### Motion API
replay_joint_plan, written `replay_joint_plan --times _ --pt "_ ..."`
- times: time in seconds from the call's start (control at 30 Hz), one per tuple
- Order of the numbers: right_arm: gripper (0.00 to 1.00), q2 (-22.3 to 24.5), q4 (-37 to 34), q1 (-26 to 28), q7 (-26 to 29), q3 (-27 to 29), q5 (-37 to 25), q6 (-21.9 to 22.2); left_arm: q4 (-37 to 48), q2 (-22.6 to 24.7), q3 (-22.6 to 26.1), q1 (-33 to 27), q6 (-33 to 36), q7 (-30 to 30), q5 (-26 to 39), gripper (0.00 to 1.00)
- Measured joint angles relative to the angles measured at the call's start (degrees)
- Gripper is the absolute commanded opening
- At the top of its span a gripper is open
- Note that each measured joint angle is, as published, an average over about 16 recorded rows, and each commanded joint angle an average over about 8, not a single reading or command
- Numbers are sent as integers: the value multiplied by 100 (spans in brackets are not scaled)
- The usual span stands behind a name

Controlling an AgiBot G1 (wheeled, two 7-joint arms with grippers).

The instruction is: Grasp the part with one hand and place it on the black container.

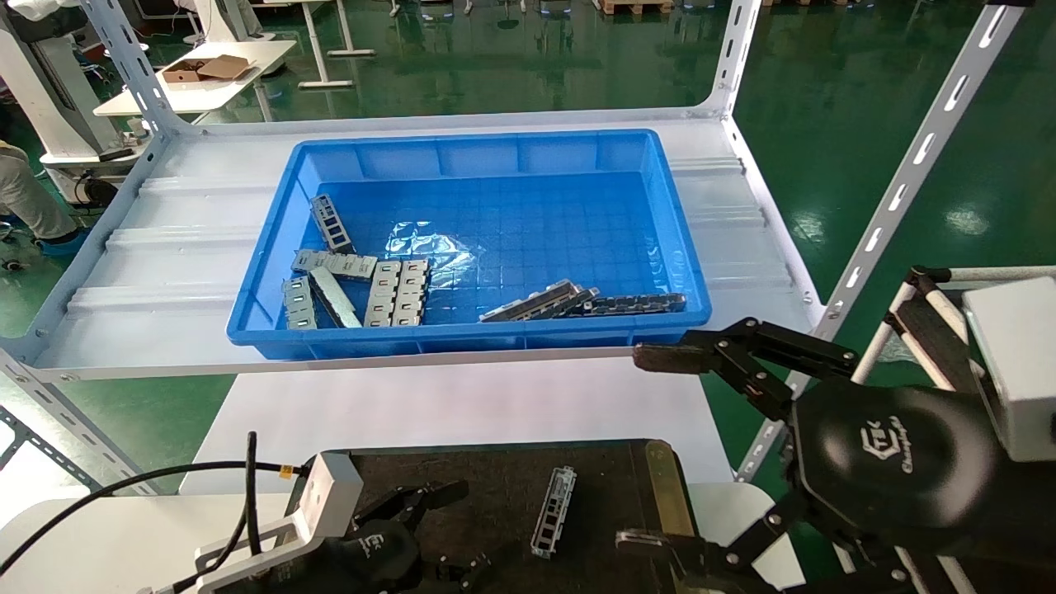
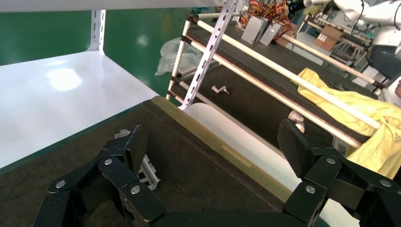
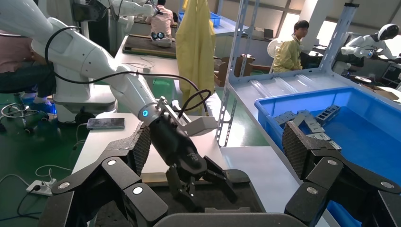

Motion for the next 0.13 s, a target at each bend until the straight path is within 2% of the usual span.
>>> replay_joint_plan --times 0.13 --pt "100 0 0 0 0 -1 0 0 -117 -143 -7 9 5 -42 2 100"
